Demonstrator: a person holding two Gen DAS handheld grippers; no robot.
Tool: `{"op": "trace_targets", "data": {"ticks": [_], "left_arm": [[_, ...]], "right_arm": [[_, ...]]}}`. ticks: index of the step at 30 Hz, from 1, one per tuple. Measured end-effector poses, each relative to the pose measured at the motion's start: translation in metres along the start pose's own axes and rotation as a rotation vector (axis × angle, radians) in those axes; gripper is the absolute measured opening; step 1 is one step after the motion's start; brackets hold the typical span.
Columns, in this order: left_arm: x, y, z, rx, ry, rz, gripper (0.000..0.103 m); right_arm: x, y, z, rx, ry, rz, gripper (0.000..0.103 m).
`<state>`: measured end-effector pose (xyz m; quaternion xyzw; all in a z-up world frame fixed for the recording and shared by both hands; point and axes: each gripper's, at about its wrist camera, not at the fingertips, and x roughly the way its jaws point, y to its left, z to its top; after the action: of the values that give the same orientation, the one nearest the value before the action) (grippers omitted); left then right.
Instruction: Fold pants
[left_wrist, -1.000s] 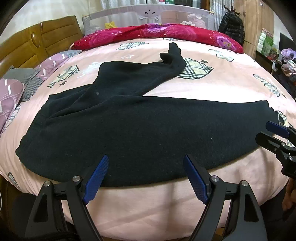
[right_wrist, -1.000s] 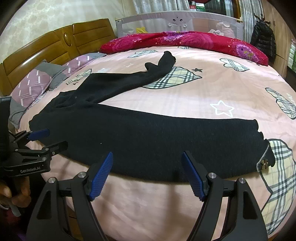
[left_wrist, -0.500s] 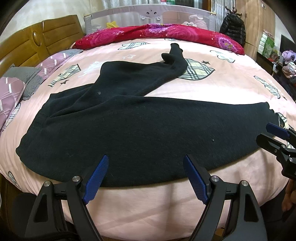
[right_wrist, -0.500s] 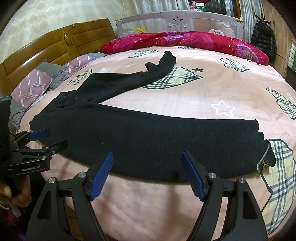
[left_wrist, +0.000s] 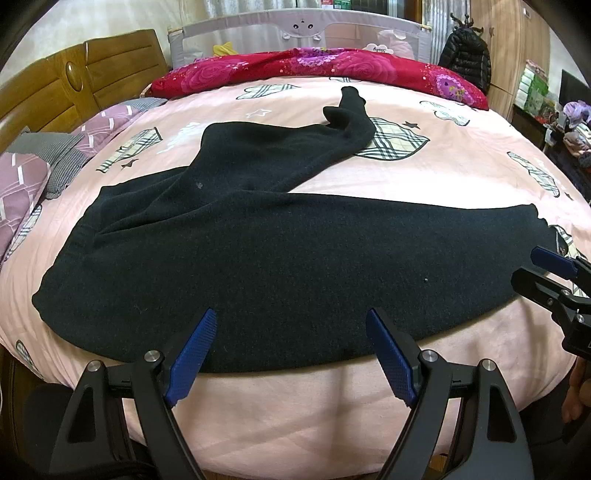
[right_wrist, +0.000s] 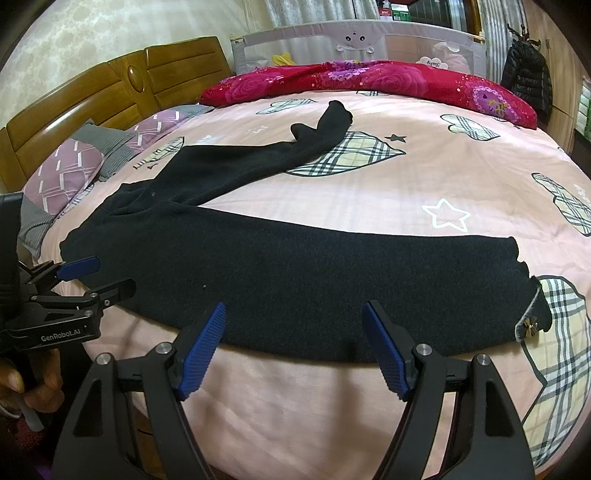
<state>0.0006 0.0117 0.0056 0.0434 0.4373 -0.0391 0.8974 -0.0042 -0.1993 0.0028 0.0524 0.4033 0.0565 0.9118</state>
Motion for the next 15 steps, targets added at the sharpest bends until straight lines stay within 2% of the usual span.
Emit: {"op": "trace_targets", "data": {"ticks": [15], "left_arm": [[0.0007,0.0012,-0.0004,-0.006,-0.002,0.0,0.084]], "right_arm": [[0.0004,0.0,-0.0004,0.0,0.0,0.001,0.077]]}}
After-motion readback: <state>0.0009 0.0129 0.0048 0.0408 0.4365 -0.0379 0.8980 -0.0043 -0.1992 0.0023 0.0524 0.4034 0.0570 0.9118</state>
